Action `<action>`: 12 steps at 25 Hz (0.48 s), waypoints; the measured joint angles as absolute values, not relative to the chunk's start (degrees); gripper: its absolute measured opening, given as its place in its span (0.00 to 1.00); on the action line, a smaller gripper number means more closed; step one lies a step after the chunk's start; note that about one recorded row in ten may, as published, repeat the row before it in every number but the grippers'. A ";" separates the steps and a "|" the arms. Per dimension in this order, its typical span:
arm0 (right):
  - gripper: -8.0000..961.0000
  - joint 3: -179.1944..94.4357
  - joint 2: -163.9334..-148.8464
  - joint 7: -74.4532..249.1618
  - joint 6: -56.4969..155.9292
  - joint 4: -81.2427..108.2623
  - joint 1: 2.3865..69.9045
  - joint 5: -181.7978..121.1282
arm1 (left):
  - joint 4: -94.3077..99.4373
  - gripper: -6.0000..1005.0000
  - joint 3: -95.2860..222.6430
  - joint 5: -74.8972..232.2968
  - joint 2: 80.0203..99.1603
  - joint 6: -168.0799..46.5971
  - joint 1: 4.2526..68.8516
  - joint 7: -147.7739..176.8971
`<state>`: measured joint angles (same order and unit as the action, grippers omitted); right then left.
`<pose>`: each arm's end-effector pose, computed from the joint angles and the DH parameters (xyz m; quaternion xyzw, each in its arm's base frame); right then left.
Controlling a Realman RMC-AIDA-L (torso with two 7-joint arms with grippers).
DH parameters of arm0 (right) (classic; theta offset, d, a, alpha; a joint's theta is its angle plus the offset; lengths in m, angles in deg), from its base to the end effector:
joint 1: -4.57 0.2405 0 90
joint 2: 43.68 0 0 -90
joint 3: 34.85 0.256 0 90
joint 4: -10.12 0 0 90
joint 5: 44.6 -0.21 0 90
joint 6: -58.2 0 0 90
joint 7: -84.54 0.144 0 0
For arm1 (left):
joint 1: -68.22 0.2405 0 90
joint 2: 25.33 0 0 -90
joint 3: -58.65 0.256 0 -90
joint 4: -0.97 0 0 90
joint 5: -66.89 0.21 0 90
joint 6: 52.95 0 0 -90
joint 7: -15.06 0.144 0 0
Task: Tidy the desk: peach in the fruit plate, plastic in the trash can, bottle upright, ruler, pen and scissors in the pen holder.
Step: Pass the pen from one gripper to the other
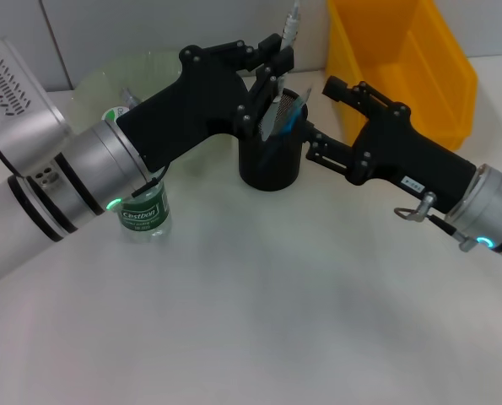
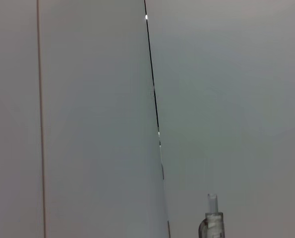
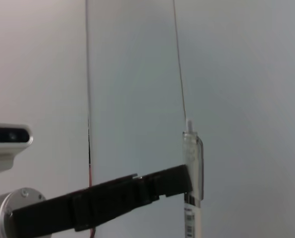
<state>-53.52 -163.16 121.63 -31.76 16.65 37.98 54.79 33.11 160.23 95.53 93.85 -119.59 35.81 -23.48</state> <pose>0.2470 0.3244 -0.0287 -0.8340 0.1158 0.4416 0.3098 -0.1451 0.3560 -0.0608 -0.8621 -0.0255 -0.4375 0.2545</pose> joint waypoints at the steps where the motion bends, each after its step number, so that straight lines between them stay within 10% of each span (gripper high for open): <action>1: 0.82 -53.47 -163.19 121.55 -31.56 16.16 38.18 54.61 | 33.11 0.11 160.28 95.53 93.85 -119.59 35.82 -23.40; 12: 0.82 -53.67 -163.21 121.59 -31.40 14.01 39.06 54.18 | 33.06 0.11 160.97 94.83 93.85 -119.29 35.93 -23.27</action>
